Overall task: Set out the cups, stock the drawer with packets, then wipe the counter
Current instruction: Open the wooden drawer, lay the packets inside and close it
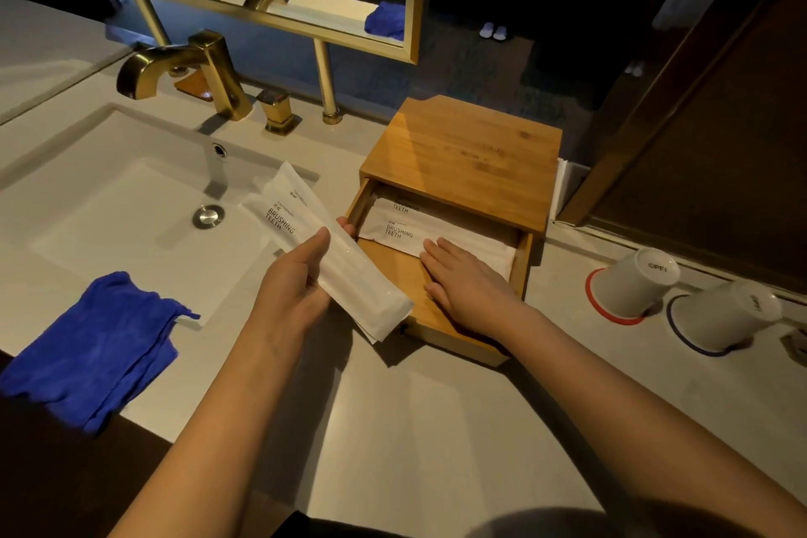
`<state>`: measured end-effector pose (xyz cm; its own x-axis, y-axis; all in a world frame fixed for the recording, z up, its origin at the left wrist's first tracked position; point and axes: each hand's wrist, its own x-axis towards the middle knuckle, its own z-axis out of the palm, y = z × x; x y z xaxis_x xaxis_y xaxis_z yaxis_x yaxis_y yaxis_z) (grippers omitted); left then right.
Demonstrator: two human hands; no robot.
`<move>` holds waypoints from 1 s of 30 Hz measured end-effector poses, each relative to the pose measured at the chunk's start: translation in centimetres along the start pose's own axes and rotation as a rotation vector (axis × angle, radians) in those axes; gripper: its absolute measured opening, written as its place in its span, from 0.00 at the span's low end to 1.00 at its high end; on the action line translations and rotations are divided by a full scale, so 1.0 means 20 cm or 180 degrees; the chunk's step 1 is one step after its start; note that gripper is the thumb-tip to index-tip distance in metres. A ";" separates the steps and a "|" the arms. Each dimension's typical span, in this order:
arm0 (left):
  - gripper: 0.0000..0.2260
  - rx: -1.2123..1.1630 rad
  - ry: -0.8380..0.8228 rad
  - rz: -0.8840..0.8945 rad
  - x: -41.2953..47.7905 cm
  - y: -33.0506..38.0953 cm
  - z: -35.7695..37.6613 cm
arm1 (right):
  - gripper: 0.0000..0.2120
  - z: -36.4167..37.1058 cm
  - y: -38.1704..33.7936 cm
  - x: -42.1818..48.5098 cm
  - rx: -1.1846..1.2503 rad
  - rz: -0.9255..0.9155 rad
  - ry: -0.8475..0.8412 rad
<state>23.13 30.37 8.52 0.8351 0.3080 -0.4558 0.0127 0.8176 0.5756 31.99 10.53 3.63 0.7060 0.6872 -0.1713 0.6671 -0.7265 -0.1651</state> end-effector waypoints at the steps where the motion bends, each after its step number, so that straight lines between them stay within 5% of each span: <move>1: 0.12 0.0037 -0.0004 0.0009 0.00 0.00 0.00 | 0.26 0.00 0.00 0.00 0.0013 0.0022 -0.0010; 15: 0.18 0.0041 -0.0006 -0.0136 -0.02 -0.02 0.04 | 0.23 -0.07 -0.04 -0.01 0.0247 0.0022 -0.0042; 19: 0.25 -0.0058 -0.0159 -0.0327 -0.03 -0.03 0.05 | 0.17 -0.12 -0.09 -0.04 0.1391 0.0232 0.0431; 23: 0.19 -0.0146 -0.0352 -0.0456 -0.03 -0.07 0.07 | 0.13 -0.22 -0.22 -0.07 0.2849 0.0446 0.0341; 30: 0.17 0.0072 -0.0595 -0.0356 -0.04 -0.08 0.09 | 0.03 -0.28 -0.28 -0.08 0.3555 0.0746 0.0314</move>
<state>23.52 27.99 9.21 0.9152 0.1187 -0.3851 0.1215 0.8299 0.5446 28.48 13.56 10.34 0.8335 0.4963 -0.2430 -0.0324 -0.3950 -0.9181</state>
